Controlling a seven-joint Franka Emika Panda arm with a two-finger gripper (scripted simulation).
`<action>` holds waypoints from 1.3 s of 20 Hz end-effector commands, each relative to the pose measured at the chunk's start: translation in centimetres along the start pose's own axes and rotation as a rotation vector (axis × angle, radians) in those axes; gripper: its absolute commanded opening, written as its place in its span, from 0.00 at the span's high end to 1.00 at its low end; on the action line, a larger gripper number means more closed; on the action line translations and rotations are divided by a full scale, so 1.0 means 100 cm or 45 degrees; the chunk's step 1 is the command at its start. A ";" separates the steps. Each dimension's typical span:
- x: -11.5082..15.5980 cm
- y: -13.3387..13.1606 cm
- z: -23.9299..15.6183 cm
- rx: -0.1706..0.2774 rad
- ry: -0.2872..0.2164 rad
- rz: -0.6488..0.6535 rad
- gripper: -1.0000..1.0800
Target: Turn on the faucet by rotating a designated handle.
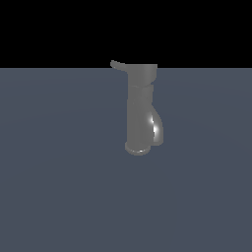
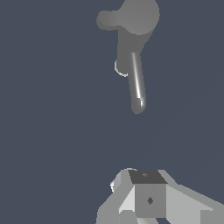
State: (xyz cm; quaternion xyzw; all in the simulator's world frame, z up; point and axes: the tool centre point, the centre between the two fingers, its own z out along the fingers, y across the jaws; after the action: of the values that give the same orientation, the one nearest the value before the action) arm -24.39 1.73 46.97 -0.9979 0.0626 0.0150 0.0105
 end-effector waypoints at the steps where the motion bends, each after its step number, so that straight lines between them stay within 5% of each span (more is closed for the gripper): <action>1: 0.006 -0.007 0.005 0.001 0.001 0.053 1.00; 26: 0.113 -0.074 0.075 0.012 0.018 0.791 1.00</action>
State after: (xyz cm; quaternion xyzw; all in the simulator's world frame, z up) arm -13.23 7.69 39.70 -0.9377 0.3472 0.0106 0.0093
